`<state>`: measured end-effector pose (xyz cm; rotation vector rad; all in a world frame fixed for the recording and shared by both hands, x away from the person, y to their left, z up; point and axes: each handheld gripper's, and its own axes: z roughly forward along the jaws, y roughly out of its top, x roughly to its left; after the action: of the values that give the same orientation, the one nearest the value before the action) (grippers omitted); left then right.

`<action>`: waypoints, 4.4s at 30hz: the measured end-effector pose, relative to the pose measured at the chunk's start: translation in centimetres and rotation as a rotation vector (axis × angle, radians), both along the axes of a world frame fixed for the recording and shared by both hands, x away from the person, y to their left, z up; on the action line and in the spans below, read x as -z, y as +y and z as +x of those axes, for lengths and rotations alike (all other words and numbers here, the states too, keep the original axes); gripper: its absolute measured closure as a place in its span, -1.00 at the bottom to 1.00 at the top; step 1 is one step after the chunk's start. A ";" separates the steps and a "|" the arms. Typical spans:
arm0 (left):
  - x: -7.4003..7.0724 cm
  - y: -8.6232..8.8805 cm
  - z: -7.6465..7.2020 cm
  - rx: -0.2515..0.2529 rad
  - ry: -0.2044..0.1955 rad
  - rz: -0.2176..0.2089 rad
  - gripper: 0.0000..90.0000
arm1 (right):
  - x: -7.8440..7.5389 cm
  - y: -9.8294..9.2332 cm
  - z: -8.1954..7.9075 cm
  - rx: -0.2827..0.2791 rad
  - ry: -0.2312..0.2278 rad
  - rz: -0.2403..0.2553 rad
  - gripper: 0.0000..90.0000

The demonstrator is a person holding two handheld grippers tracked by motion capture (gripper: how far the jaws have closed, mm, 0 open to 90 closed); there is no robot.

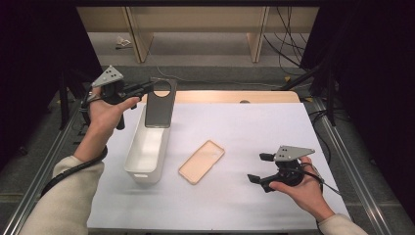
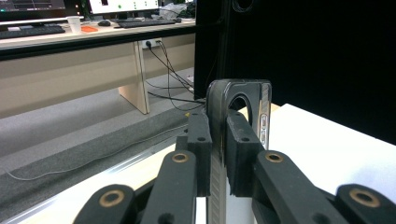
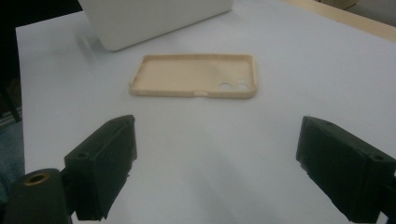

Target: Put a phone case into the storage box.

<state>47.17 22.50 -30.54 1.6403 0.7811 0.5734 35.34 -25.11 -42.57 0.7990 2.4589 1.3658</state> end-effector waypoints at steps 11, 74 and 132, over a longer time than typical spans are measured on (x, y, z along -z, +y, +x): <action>0.2 0.4 0.5 -0.006 -0.014 0.011 0.81 | 0.0 0.0 0.0 0.000 0.001 0.000 -0.71; 2.6 1.7 3.5 -0.072 0.001 0.063 0.81 | 0.2 0.1 0.0 -0.008 0.008 -0.004 -0.71; 6.4 1.6 6.0 -0.114 0.078 0.067 0.80 | 0.3 0.2 0.1 -0.016 0.012 -0.005 -0.69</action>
<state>53.21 24.08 -36.96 1.6955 0.9261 0.6244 35.46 -24.95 -42.85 0.7913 2.4818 1.3640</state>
